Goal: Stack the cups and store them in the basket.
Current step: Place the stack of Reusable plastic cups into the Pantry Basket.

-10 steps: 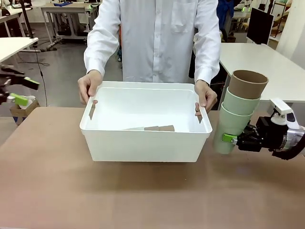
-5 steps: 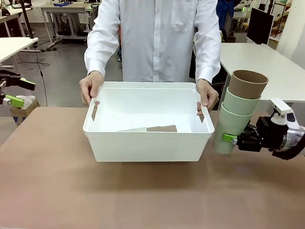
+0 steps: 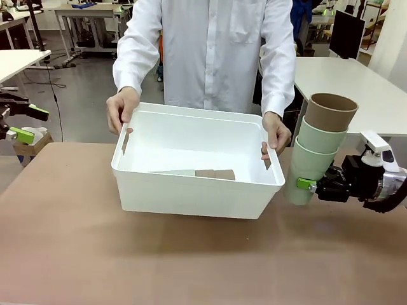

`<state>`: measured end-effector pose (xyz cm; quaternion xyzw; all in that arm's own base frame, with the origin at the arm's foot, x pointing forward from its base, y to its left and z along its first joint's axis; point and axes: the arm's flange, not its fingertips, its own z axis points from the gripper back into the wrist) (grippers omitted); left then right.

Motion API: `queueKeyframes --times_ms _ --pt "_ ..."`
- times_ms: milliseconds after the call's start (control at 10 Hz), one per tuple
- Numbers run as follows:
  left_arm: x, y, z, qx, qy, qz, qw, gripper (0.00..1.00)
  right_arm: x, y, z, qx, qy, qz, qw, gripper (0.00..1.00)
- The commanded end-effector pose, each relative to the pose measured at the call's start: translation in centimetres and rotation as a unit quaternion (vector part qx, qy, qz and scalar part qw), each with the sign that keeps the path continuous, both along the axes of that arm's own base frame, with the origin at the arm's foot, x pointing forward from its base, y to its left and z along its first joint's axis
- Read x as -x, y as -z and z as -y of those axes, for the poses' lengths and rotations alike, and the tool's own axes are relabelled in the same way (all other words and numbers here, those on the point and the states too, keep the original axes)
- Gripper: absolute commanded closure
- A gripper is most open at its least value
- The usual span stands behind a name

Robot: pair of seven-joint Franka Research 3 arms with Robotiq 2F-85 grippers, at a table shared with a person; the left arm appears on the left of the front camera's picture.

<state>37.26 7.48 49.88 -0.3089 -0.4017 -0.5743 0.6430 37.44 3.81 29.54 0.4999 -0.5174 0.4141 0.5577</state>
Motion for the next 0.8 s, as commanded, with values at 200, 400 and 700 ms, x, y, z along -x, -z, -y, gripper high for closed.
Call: queueKeyframes --times_ms 200,400,700 --pt "-0.08 -0.35 -0.14 -0.004 -0.002 -0.006 1.0 0.0 -0.09 -0.55 -0.04 -0.001 0.002 0.007 1.0 0.15" --pt "-0.08 -0.35 -0.14 -0.004 -0.002 -0.006 1.0 0.0 -0.09 -0.55 -0.04 -0.001 0.002 0.007 1.0 0.15" --pt "-0.08 -0.35 -0.14 -0.004 -0.002 -0.006 1.0 0.0 -0.09 -0.55 -0.04 -0.001 0.002 0.007 1.0 0.15"
